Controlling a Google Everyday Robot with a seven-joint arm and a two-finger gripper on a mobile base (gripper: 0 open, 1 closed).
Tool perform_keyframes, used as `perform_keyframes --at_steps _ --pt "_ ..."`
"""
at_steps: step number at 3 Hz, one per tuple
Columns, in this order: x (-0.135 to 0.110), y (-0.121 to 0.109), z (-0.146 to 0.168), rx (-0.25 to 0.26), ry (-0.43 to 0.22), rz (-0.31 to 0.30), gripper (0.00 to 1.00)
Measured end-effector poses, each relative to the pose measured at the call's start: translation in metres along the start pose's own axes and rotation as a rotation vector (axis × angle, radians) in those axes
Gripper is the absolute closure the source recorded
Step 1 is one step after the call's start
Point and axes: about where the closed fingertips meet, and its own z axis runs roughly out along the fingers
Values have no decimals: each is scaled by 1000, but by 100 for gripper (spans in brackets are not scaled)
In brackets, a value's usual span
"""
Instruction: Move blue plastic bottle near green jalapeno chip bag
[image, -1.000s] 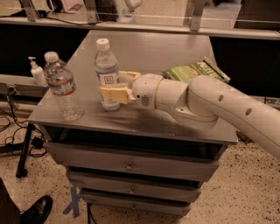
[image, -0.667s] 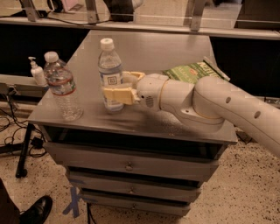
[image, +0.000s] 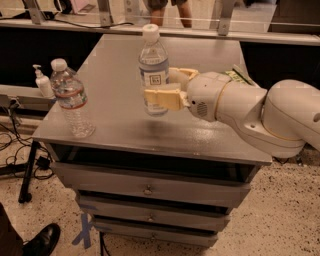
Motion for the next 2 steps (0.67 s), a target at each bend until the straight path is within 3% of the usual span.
perform_keyframes --at_steps 2 --pt "-2 -5 -3 19 8 -10 100"
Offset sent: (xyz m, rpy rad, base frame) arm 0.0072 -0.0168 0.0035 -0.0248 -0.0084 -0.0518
